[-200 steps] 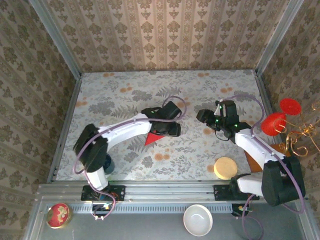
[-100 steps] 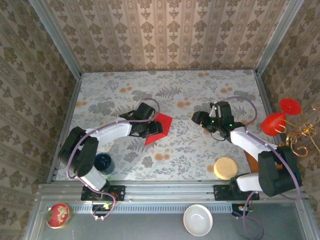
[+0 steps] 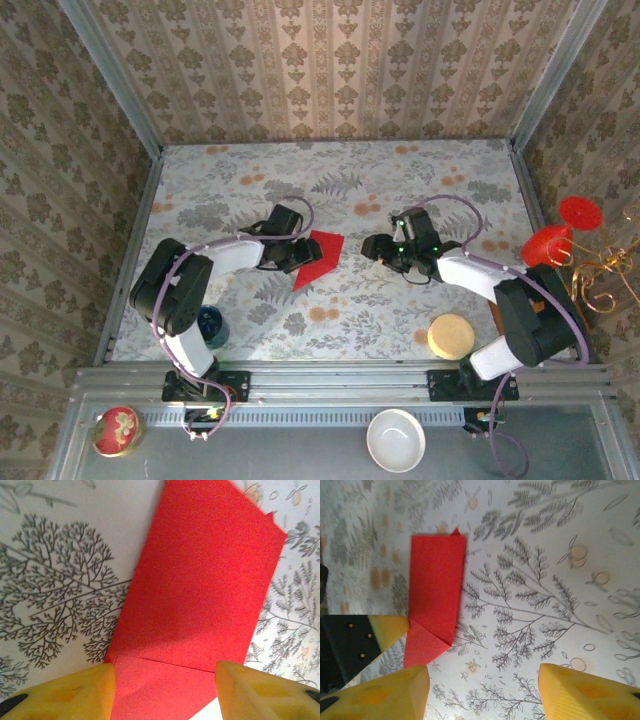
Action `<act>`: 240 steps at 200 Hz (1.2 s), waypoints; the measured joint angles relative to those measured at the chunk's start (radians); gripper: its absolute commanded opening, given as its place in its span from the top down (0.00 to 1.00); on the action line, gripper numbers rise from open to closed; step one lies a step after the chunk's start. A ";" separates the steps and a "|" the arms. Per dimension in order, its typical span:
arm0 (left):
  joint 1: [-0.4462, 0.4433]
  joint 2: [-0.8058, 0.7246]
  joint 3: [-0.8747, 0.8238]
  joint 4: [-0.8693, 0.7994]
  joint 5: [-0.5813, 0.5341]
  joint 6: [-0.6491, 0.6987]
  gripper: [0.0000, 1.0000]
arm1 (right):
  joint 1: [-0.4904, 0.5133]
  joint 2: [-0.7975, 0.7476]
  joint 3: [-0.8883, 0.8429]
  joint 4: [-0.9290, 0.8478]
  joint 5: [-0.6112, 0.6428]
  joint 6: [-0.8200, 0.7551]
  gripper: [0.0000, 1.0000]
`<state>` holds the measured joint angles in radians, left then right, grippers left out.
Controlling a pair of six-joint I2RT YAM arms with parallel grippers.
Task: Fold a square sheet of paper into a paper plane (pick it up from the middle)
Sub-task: Fold the wing for the fifth time at the center of the table.
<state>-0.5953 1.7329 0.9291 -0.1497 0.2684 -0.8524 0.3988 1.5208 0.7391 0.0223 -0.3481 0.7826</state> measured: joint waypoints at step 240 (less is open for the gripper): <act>0.029 -0.013 -0.094 0.154 0.052 -0.079 0.61 | 0.200 0.329 0.182 0.121 -0.019 0.347 0.64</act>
<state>-0.5667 1.7195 0.8352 0.0048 0.3202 -0.9318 0.5991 1.8496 0.9215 0.1429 -0.3668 1.1297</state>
